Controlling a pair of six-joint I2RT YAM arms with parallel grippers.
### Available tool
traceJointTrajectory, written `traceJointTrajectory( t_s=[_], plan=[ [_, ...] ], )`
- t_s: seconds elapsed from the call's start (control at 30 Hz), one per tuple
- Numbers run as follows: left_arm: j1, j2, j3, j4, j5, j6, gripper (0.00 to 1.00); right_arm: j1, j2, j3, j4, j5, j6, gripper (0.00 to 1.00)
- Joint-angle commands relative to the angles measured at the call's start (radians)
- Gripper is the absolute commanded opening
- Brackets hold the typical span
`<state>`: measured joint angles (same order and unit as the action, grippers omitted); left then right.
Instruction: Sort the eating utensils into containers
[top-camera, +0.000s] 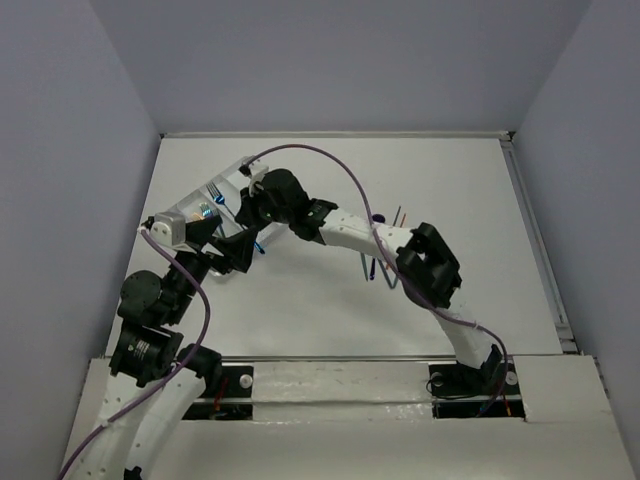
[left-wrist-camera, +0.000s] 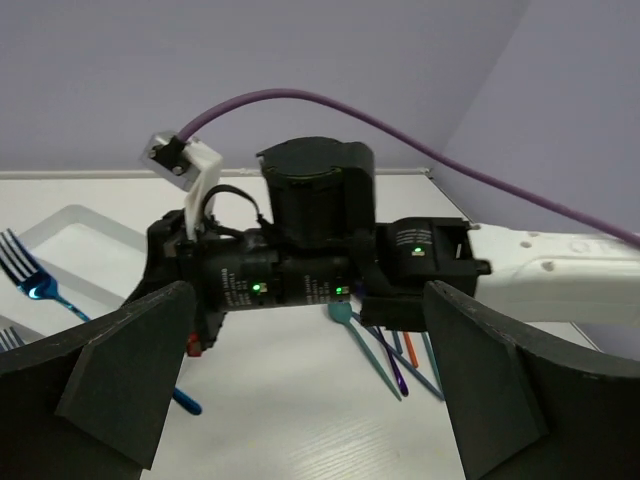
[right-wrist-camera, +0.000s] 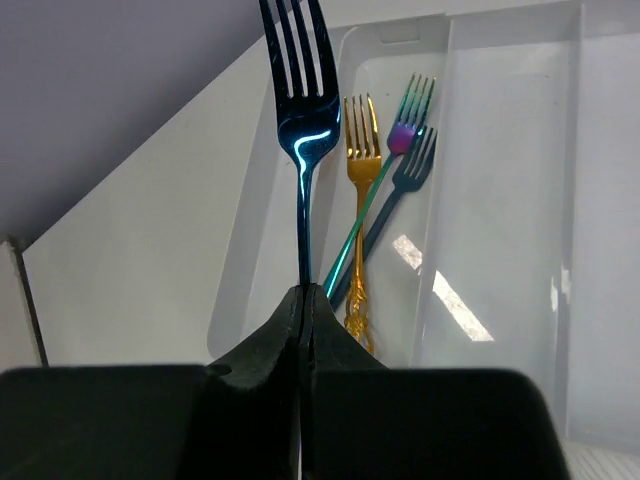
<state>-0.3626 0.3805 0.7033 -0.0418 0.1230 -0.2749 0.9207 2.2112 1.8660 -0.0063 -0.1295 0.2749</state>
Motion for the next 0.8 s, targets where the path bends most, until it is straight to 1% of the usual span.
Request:
traceJointTrajectory(
  t_s=[0.0, 0.07, 0.1, 0.2, 0.33, 0.47, 0.5, 0.53, 0.57, 0.67, 0.77],
  plan=[
    [-0.002, -0.015, 0.035, 0.056, -0.005, 0.0, 0.99, 0.009, 0.16, 0.238, 0.088, -0.081, 0.009, 0.0],
    [-0.002, -0.018, 0.035, 0.054, -0.006, 0.0, 0.99, 0.009, 0.221, 0.324, 0.075, -0.091, 0.006, 0.0],
    [-0.002, -0.019, 0.036, 0.054, -0.008, 0.0, 0.99, 0.009, 0.276, 0.396, 0.066, -0.094, 0.004, 0.0],
    [-0.002, -0.017, 0.036, 0.056, -0.006, 0.0, 0.99, 0.009, 0.358, 0.488, 0.077, -0.107, -0.005, 0.0],
    [-0.002, -0.014, 0.035, 0.057, -0.006, 0.0, 0.99, 0.018, 0.433, 0.565, 0.074, -0.107, -0.008, 0.0],
    [-0.002, -0.011, 0.035, 0.06, -0.003, 0.0, 0.99, 0.018, 0.469, 0.59, 0.088, -0.093, -0.008, 0.0],
    [-0.002, -0.011, 0.035, 0.057, -0.006, 0.0, 0.99, 0.018, 0.473, 0.596, 0.072, -0.101, -0.009, 0.03],
    [-0.002, -0.011, 0.035, 0.057, -0.006, 0.0, 0.99, 0.018, 0.472, 0.585, 0.068, -0.107, -0.009, 0.08],
    [-0.002, -0.011, 0.035, 0.057, -0.005, 0.002, 0.99, 0.018, 0.461, 0.569, 0.068, -0.107, -0.011, 0.21],
    [-0.002, -0.012, 0.035, 0.059, -0.005, 0.0, 0.99, 0.018, 0.409, 0.507, 0.095, -0.111, -0.014, 0.39],
    [-0.002, -0.011, 0.033, 0.06, -0.005, -0.001, 0.99, 0.018, 0.374, 0.495, 0.083, -0.105, -0.028, 0.42]
  ],
)
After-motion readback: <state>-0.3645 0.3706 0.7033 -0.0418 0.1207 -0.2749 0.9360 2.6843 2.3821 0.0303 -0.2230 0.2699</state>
